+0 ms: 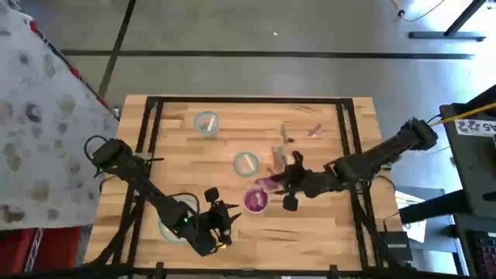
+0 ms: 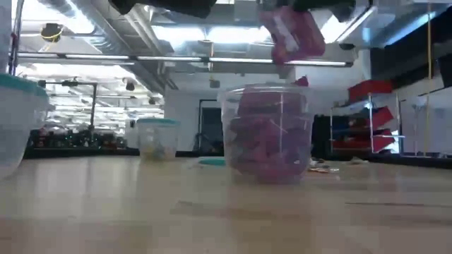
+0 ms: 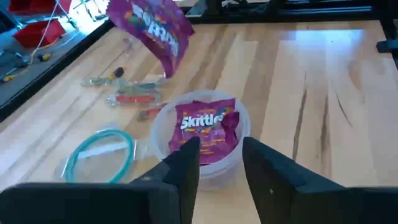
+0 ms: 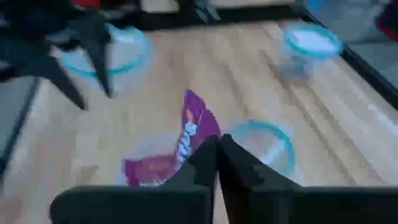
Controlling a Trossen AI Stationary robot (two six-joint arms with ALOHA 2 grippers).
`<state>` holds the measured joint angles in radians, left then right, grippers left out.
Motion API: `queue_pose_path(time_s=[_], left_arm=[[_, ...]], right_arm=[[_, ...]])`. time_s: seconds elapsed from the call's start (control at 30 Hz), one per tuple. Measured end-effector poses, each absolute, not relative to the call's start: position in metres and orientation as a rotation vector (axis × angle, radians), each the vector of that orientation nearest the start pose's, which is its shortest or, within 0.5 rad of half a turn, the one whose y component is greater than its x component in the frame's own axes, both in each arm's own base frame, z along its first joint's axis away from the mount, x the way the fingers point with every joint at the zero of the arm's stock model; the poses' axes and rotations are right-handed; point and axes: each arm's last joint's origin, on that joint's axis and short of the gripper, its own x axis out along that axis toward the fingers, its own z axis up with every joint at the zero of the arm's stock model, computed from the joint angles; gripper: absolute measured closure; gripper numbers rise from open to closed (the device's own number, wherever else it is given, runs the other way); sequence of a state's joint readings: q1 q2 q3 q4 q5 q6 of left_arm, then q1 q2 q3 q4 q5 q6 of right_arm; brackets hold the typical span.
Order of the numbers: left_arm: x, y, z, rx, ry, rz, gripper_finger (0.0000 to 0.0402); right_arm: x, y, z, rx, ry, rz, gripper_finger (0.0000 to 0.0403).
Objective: Sort candy
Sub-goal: Put the violet candy into the bottom small transparent bin
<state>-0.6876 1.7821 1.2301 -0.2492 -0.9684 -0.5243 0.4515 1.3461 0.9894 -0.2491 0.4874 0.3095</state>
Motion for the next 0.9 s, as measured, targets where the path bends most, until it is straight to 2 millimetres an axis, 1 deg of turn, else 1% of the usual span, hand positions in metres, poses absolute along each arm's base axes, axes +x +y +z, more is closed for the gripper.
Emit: queue_pose_path(time_s=[0.07, 0.2, 0.3, 0.43, 0.57, 0.73, 0.9], left_arm=[[0.304, -0.219, 0.224, 0.083, 0.449, 0.392, 0.0294], [0.304, -0.219, 0.224, 0.084, 0.449, 0.392, 0.0294], [0.304, -0.219, 0.224, 0.082, 0.448, 0.392, 0.0294], [0.304, -0.219, 0.224, 0.081, 0.447, 0.392, 0.0294], [0.305, -0.219, 0.224, 0.080, 0.446, 0.392, 0.0294], [0.305, -0.219, 0.224, 0.082, 0.446, 0.392, 0.0294], [0.305, -0.219, 0.224, 0.082, 0.446, 0.392, 0.0294]], right_arm=[[0.271, 0.117, 0.273, -0.002, 0.528, -0.100, 0.0403], [0.285, 0.123, 0.257, -0.084, 0.543, -0.078, 0.0403], [0.297, 0.130, 0.245, -0.125, 0.534, -0.022, 0.0403], [0.308, 0.137, 0.221, -0.208, 0.595, 0.049, 0.0403], [0.310, 0.140, 0.202, -0.247, 0.679, 0.075, 0.0403], [0.307, 0.143, 0.198, -0.250, 0.733, 0.224, 0.0403], [0.303, 0.140, 0.193, -0.280, 0.803, 0.236, 0.0403]])
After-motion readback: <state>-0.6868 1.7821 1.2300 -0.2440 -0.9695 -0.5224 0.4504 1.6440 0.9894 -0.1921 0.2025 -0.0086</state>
